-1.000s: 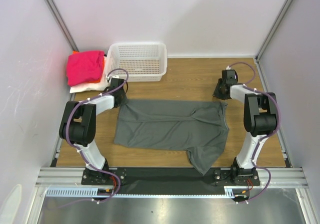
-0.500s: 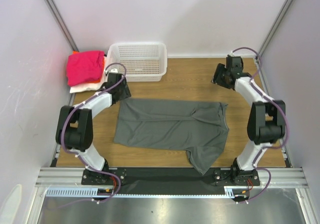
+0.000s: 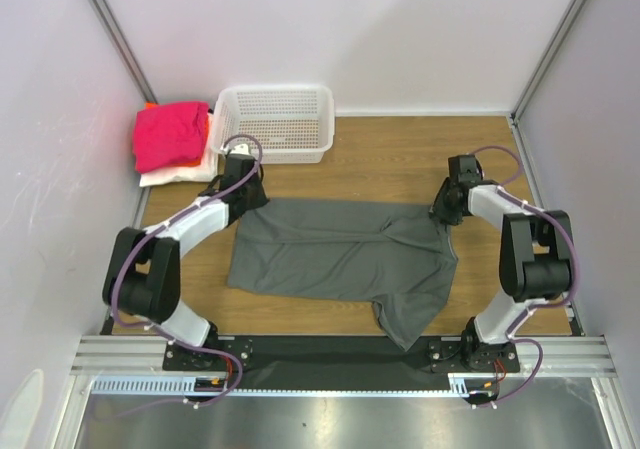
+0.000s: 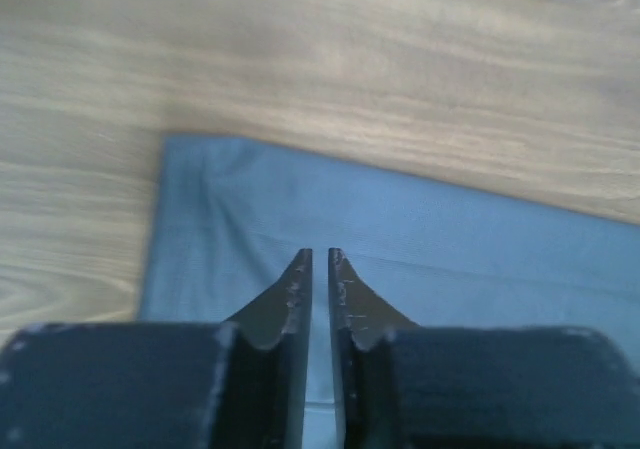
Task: Fold and stack the t-shirts
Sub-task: Fold the tshirt
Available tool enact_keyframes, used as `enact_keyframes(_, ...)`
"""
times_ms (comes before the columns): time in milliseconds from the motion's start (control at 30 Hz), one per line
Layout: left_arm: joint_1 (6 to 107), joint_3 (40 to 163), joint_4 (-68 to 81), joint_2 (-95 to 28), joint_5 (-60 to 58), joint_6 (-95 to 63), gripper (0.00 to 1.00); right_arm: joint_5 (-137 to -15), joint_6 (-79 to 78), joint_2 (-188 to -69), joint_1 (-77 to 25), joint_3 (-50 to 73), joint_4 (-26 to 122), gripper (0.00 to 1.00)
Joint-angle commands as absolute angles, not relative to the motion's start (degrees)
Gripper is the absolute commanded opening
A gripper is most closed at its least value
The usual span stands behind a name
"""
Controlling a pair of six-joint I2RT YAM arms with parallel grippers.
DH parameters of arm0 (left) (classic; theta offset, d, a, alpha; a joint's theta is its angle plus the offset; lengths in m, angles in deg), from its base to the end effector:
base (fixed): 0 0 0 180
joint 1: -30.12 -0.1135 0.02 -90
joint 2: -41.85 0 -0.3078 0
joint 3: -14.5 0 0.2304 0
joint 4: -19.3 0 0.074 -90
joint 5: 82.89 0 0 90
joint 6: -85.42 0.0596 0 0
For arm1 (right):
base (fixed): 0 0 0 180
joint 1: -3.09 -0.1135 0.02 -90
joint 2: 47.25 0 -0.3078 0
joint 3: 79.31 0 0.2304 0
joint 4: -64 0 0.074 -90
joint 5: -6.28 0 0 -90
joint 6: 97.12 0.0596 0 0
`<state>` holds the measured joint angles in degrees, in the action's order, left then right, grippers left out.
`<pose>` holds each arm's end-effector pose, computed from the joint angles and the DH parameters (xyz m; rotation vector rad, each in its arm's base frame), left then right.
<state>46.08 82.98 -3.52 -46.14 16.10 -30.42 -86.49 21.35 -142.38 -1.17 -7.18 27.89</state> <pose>0.3147 -0.0803 0.2547 -0.2782 2.2894 -0.1940 0.3275 0.0215 0.2155 0.5638 2.5458 0.1425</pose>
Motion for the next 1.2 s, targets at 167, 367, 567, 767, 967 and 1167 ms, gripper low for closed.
enact_keyframes(167, 46.7, 85.5, -1.0, -55.0, 14.8, -40.1, 0.01, -90.2, 20.3, -151.2, -0.9, -1.2, 30.7, 0.39)
enact_keyframes(367, 45.7, 89.2, -2.4, -61.1, 16.1, -43.2, 0.00, -90.1, 18.5, -155.8, 0.0, 2.2, 32.5, 0.38)
enact_keyframes(567, 44.4, 93.7, -2.9, -65.1, 16.7, -42.3, 0.00, -88.4, 15.9, -162.2, 0.7, 10.4, 32.0, 0.38)
enact_keyframes(767, 44.2, 95.9, -3.8, -64.9, 16.9, -38.0, 0.01, -87.4, 13.7, -163.4, 0.9, 15.7, 30.4, 0.38)
enact_keyframes(967, 44.9, 96.7, -6.1, -59.9, 13.7, -29.3, 0.20, -80.1, 11.3, -156.1, 0.6, 16.2, 28.5, 0.53)
enact_keyframes(1167, 47.3, 93.3, -9.0, -50.5, 14.1, -25.4, 0.49, -73.8, 8.8, -148.8, -0.6, 13.4, 30.2, 0.59)
